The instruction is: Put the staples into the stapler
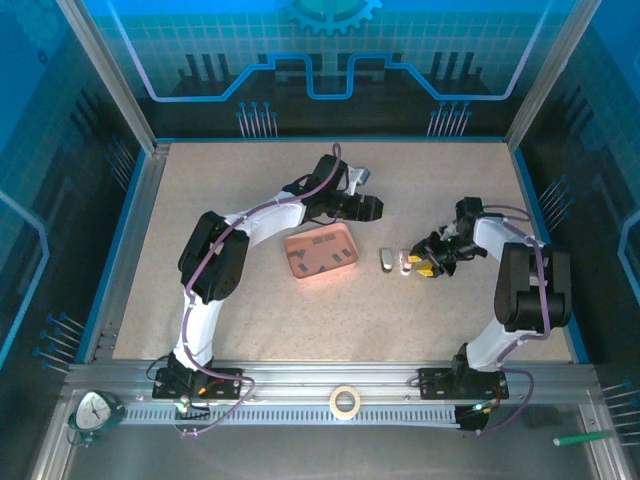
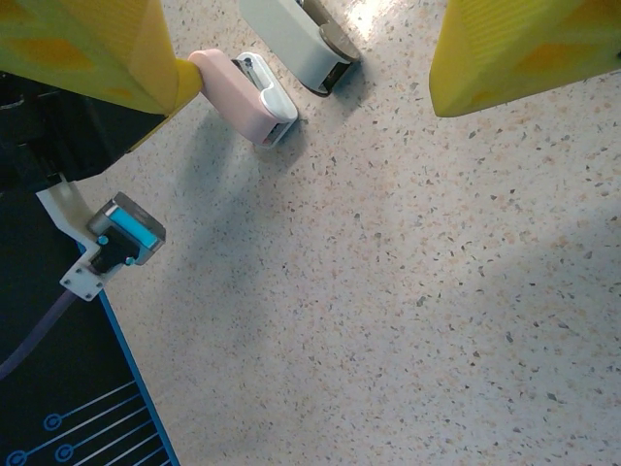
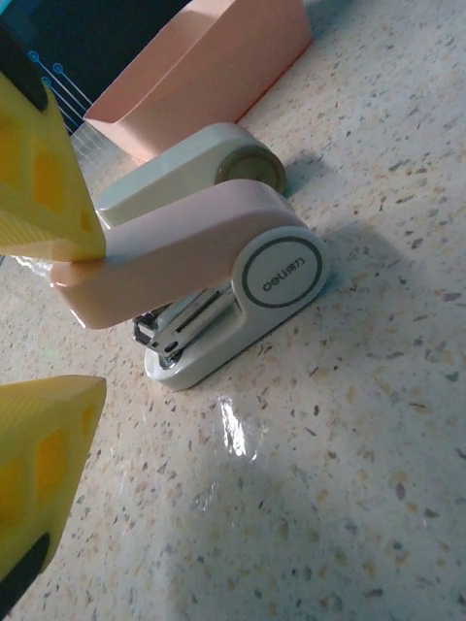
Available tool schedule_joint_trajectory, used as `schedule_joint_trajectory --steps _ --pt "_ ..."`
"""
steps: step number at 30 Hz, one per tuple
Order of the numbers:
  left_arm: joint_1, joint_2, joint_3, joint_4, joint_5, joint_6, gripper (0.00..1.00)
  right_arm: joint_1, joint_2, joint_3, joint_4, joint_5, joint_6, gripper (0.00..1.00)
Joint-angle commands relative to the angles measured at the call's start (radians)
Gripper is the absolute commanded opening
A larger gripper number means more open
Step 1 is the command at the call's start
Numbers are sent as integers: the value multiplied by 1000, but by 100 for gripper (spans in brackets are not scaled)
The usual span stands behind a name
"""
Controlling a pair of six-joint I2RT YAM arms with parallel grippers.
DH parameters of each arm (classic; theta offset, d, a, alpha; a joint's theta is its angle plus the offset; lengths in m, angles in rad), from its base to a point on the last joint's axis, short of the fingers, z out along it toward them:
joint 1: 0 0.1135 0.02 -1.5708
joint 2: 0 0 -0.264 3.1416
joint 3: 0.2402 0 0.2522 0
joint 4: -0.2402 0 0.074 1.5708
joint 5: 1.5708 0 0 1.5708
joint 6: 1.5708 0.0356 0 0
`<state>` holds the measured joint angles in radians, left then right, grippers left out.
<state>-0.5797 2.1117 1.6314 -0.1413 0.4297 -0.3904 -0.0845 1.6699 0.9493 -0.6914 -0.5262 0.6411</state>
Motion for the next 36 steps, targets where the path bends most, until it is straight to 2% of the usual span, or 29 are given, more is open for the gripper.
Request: schedule_joint_trajectory --steps 1,7,15,20,23,26,31,35,36 --pt "0 -29 -2 -12 -3 12 70 16 36 12 -52 29 -23 35" --pt "4 -35 -7 -26 -21 27 71 17 71 -27 -105 148 -34 26" --pt "15 -60 -36 -26 -34 28 71 17 68 -64 -88 195 -17 26" --pt "28 -86 -39 -29 -53 34 73 20 -59 -42 -22 148 -10 33" --pt "41 -126 -54 -29 -93 45 75 20 -149 15 -15 162 -29 37" --pt "60 -190 -95 -21 -172 68 77 13 -208 69 -12 189 -77 42" --pt "103 -341 -217 -16 -394 130 83 -1 -278 89 51 270 -171 61" --pt "147 -492 -359 28 -605 188 86 -5 -363 -1 265 361 -277 72" --pt "165 -529 -400 41 -647 200 87 -10 -384 -42 342 380 -302 79"
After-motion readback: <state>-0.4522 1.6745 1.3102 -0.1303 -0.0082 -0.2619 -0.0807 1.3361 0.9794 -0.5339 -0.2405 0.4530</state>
